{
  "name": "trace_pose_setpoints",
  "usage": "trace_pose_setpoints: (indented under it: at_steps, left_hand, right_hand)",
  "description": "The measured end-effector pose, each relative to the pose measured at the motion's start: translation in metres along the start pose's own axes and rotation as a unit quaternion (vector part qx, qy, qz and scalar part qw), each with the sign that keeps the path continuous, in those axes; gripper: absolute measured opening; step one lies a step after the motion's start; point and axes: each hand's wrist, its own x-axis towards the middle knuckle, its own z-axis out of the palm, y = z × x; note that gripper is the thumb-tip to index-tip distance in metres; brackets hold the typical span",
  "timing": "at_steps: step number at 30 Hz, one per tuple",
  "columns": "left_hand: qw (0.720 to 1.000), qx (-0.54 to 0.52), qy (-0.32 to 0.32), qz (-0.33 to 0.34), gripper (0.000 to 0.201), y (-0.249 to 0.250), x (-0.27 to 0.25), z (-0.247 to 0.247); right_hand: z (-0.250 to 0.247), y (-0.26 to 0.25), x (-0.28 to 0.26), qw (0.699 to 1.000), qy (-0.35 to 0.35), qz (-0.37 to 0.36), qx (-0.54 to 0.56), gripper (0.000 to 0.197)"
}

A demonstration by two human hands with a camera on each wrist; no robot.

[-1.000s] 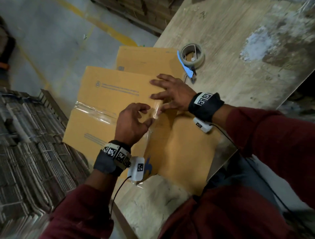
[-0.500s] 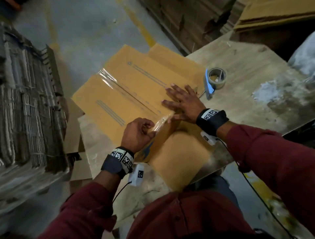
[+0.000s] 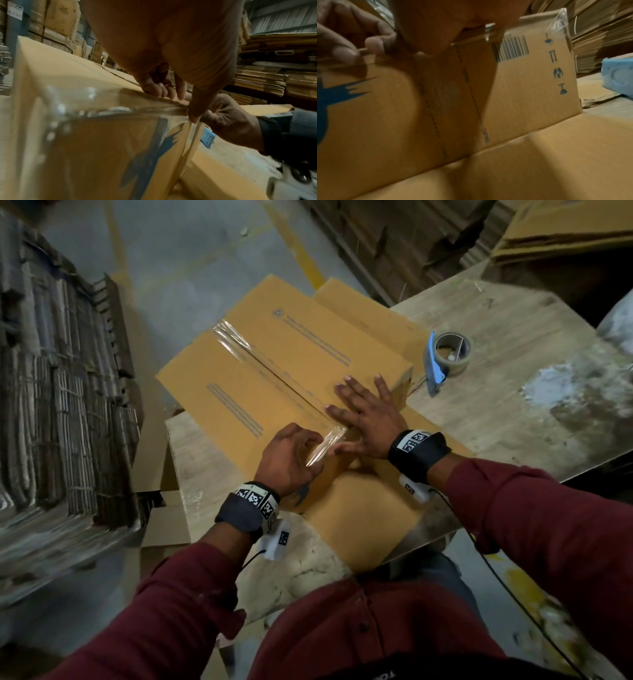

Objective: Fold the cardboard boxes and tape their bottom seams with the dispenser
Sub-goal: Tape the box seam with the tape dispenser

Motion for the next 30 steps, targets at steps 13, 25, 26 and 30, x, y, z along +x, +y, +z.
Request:
trace_pose_setpoints:
  at_steps: [13,25,26,30]
  left_hand:
    - [0.998,-0.04,0.057,-0.004,0.041,-0.062,-0.098,-0.037]
    - [0.99,0.062,0.099,0.075,0.072,-0.092,-0.105,0.001]
    - [0.989,0.066,0.108,0.078,0.07,-0.09,-0.105,0.003]
    - [0.985,0.072,0.124,0.092,0.064,-0.089,-0.109,0.01]
  right_hand:
    - [0.009,-0.056,0.003,0.997,-0.041,-0.055,0.019,0.101]
    - [0.014,-0.095,0.012,0.998,-0.034,-0.045,-0.019,0.108]
    - [0.017,-0.095,0.013,0.998,-0.037,-0.045,-0.022,0.106]
    - [0.021,-0.095,0.009,0.998,-0.012,-0.052,-0.02,0.111]
